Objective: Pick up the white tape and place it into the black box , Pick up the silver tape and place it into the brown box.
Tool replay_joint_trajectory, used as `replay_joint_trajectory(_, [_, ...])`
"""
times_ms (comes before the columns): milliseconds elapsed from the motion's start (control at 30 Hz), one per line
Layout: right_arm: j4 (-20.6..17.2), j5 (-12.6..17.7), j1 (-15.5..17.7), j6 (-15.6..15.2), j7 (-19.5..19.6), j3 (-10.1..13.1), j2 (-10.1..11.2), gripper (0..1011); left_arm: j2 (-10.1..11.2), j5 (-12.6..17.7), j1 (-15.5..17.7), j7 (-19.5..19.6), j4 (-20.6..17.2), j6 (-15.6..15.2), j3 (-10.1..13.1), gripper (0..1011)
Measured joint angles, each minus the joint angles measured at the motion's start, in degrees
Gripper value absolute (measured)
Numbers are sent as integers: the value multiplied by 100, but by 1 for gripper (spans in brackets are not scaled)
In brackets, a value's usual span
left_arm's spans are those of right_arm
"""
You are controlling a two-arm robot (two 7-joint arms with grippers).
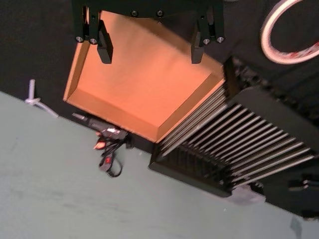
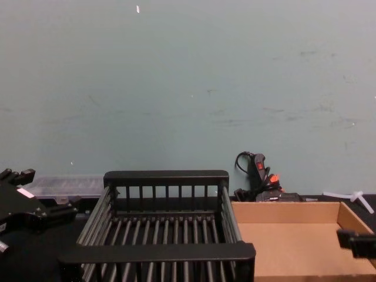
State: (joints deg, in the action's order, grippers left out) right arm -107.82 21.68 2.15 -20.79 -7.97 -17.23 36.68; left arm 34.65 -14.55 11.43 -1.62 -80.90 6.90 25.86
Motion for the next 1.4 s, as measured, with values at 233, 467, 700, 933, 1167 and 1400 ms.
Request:
replay_joint_trajectory(233, [-161,-1,265,-100,-94,71,30,1002,0,0,0,0,0,0,0,1001])
replay_joint_trajectory(467, [-313,-9,588,-270,-156,167,40,1002,0,0,0,0,0,0,0,1001])
replay_joint_trajectory(700, [-323,-47,754,-421,-218,220,12,1002,0,0,0,0,0,0,0,1001])
replay_joint_trajectory(933, [-293,-115,814,-493,-300,261,-46,1002,0,0,0,0,0,0,0,1001])
replay_joint_trajectory(1167, [-233,-224,807,-558,-388,262,-108,1002,0,0,0,0,0,0,0,1002])
replay_joint_trajectory(1400, [-153,-338,782,-602,-479,241,-197,1002,0,0,0,0,0,0,0,1001])
